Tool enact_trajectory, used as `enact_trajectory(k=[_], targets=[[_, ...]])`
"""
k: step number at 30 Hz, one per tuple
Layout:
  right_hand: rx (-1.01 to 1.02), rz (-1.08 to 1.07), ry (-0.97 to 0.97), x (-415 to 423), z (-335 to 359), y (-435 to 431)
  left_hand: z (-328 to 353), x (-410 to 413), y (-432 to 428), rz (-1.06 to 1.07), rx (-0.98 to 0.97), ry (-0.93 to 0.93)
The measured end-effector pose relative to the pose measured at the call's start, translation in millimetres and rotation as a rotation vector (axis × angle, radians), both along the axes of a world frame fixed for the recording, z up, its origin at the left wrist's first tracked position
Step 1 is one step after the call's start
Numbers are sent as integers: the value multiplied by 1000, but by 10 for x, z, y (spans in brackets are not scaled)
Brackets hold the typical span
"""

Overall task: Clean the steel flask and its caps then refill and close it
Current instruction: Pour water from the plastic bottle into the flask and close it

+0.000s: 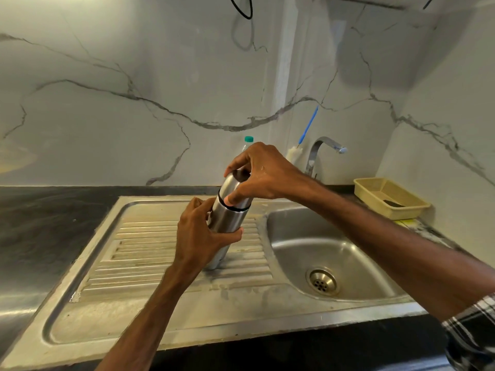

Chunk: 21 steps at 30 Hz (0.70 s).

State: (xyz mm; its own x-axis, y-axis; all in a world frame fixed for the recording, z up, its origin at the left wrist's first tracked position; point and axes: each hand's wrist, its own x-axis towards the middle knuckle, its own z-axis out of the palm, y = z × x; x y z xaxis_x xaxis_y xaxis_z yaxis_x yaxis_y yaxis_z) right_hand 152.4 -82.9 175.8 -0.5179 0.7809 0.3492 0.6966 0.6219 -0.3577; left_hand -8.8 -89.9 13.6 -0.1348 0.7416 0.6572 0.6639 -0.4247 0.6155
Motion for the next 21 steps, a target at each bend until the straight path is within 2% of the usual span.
enact_trajectory(k=[3, 6, 8, 10, 13, 17, 19, 21], targets=[[-4, -99, 42, -17, -36, -13, -33, 95, -33, 73, 24, -10], [138, -268, 61, -87, -172, -47, -25, 188, -61, 158, 44, -17], [163, -338, 73, -66, -270, -68, -27, 209, -71, 169, 38, 3], [111, -313, 67, -6, -243, -88, -23, 205, -88, 162, 44, 18], [31, -232, -82, 102, -93, -124, -12, 174, -82, 146, 33, 35], [-154, 79, -163, 179, 114, -92, 24, 80, -45, 108, -6, 21], [-108, 134, -154, 161, 96, -20, 28, 42, -50, 103, -8, 14], [-21, 80, -115, 124, 61, 33, 30, 30, -48, 106, -18, 13]])
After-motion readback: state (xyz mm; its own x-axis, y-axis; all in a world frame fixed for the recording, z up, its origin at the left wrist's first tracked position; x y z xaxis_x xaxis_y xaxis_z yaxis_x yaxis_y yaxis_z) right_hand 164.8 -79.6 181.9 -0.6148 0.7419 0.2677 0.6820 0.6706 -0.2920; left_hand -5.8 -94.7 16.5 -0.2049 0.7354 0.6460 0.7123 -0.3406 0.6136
